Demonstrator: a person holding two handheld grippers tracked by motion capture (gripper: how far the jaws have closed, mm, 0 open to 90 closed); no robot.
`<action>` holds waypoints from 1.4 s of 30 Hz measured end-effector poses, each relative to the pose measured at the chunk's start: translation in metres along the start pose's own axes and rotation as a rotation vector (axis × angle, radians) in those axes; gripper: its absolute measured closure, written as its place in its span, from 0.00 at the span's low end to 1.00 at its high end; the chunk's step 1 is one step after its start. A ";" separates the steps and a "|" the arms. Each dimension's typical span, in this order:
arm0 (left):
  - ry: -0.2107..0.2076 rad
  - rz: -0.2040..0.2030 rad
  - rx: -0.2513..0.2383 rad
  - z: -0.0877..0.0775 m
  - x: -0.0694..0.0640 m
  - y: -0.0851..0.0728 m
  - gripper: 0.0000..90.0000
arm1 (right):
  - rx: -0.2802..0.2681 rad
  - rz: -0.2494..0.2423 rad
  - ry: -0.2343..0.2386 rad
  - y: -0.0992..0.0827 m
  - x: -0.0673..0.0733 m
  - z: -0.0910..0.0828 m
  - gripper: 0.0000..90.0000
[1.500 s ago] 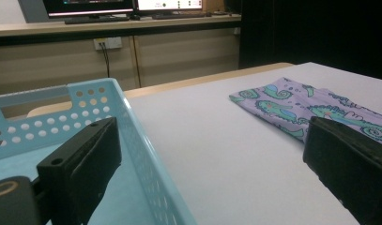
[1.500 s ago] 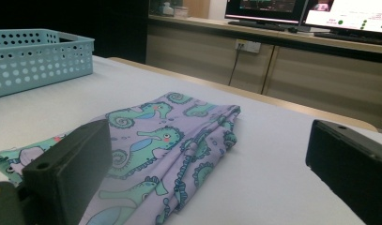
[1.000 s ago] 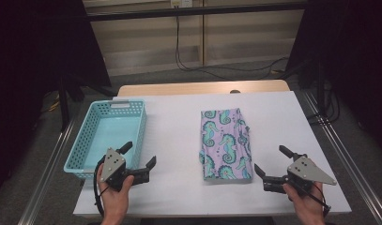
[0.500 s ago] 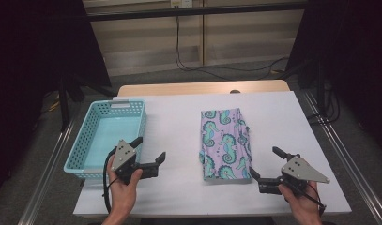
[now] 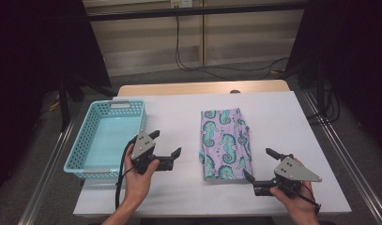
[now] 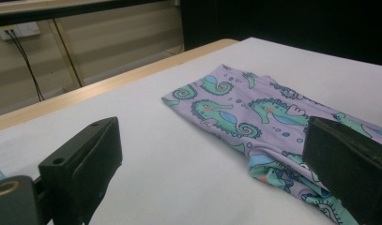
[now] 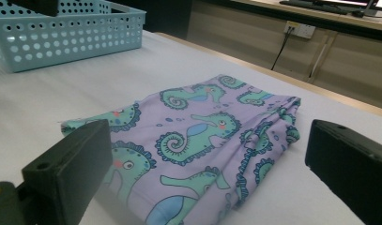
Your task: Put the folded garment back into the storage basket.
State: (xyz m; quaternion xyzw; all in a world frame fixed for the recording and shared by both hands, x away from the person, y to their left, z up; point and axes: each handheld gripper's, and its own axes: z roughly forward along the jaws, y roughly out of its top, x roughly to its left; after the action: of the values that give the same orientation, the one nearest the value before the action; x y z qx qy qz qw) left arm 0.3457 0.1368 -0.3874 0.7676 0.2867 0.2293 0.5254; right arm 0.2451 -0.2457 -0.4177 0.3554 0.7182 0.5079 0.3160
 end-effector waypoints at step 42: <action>-0.108 -0.003 0.110 0.120 0.005 0.039 0.06 | 0.360 -0.083 0.352 0.028 0.014 0.056 0.09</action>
State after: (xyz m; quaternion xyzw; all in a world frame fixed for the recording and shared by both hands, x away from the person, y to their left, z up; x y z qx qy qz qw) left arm 0.4356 0.0479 -0.3915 0.8062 0.2711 0.1706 0.4974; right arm 0.2889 -0.1993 -0.4084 0.2820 0.8551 0.4126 0.1383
